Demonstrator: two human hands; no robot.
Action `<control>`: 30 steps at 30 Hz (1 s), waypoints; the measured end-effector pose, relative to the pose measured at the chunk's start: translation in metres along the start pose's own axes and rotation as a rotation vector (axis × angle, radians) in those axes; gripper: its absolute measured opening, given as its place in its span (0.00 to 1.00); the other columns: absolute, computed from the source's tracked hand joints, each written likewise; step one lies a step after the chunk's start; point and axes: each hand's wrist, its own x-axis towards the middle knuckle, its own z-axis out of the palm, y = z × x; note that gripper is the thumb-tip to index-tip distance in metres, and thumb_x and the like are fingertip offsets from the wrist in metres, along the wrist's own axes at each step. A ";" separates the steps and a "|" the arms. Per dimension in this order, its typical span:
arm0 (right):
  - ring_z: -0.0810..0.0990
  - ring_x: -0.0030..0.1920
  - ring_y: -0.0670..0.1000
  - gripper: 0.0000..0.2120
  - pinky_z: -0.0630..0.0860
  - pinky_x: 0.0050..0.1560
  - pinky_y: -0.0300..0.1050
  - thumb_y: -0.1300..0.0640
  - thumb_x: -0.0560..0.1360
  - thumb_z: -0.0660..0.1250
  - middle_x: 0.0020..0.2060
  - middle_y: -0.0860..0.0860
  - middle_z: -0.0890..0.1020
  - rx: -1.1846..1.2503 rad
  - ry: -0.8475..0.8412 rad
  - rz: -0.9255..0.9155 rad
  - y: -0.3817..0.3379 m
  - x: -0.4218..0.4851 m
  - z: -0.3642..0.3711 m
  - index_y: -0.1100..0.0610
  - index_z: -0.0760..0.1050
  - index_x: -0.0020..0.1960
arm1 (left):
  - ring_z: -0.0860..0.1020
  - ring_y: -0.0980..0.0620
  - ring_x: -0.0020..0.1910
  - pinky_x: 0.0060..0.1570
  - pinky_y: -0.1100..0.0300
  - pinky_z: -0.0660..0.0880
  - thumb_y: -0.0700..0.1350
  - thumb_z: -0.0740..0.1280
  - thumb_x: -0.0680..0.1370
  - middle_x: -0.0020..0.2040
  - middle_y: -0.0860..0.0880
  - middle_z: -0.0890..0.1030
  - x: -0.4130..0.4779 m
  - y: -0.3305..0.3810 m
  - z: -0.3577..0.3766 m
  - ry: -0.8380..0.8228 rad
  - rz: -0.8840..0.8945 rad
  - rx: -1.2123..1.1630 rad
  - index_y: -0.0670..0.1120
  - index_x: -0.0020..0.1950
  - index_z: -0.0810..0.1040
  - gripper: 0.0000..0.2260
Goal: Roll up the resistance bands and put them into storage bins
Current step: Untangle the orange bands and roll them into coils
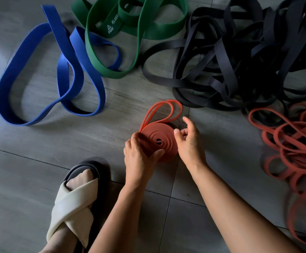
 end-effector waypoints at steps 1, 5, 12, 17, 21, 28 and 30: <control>0.73 0.45 0.49 0.22 0.71 0.54 0.47 0.58 0.76 0.63 0.43 0.53 0.75 0.006 -0.003 0.003 0.001 0.000 -0.001 0.58 0.64 0.69 | 0.62 0.45 0.67 0.64 0.50 0.62 0.50 0.75 0.68 0.67 0.42 0.65 0.000 0.000 0.000 0.007 0.000 -0.001 0.44 0.73 0.59 0.39; 0.72 0.43 0.48 0.22 0.70 0.53 0.44 0.59 0.76 0.63 0.43 0.52 0.74 0.006 -0.003 0.014 0.005 -0.006 -0.010 0.60 0.64 0.68 | 0.61 0.43 0.68 0.65 0.48 0.62 0.51 0.73 0.69 0.69 0.41 0.64 0.000 0.001 0.001 0.025 -0.007 -0.001 0.43 0.74 0.56 0.40; 0.75 0.45 0.55 0.17 0.70 0.50 0.40 0.62 0.75 0.65 0.51 0.60 0.74 -0.092 0.144 0.046 0.036 -0.024 -0.064 0.64 0.70 0.62 | 0.62 0.36 0.64 0.63 0.45 0.60 0.53 0.72 0.70 0.67 0.35 0.65 -0.008 0.015 -0.009 0.192 0.102 0.106 0.37 0.71 0.62 0.37; 0.77 0.51 0.66 0.18 0.76 0.53 0.59 0.63 0.71 0.67 0.56 0.63 0.70 -0.255 0.334 0.059 0.078 -0.038 -0.128 0.65 0.71 0.60 | 0.64 0.37 0.61 0.61 0.44 0.63 0.52 0.66 0.68 0.64 0.35 0.67 -0.031 0.043 0.006 0.129 0.289 0.101 0.36 0.68 0.65 0.33; 0.75 0.53 0.67 0.22 0.73 0.52 0.52 0.68 0.64 0.71 0.53 0.65 0.72 -0.447 0.429 0.004 0.094 -0.054 -0.169 0.66 0.71 0.57 | 0.65 0.39 0.59 0.60 0.44 0.65 0.52 0.64 0.69 0.60 0.31 0.71 -0.057 0.056 0.029 0.017 0.441 0.144 0.35 0.65 0.67 0.30; 0.74 0.59 0.63 0.22 0.72 0.54 0.55 0.63 0.72 0.66 0.63 0.61 0.71 -0.603 0.305 0.120 0.096 -0.043 -0.210 0.62 0.69 0.65 | 0.66 0.46 0.58 0.57 0.51 0.66 0.57 0.59 0.69 0.58 0.37 0.73 -0.093 0.058 0.032 -0.166 0.454 0.177 0.36 0.65 0.70 0.32; 0.76 0.56 0.63 0.20 0.74 0.47 0.55 0.62 0.73 0.64 0.62 0.59 0.71 -0.660 0.306 0.084 0.089 -0.034 -0.220 0.60 0.71 0.64 | 0.69 0.42 0.58 0.57 0.50 0.67 0.59 0.58 0.68 0.59 0.38 0.74 -0.099 0.058 0.027 -0.185 0.435 0.207 0.37 0.65 0.70 0.33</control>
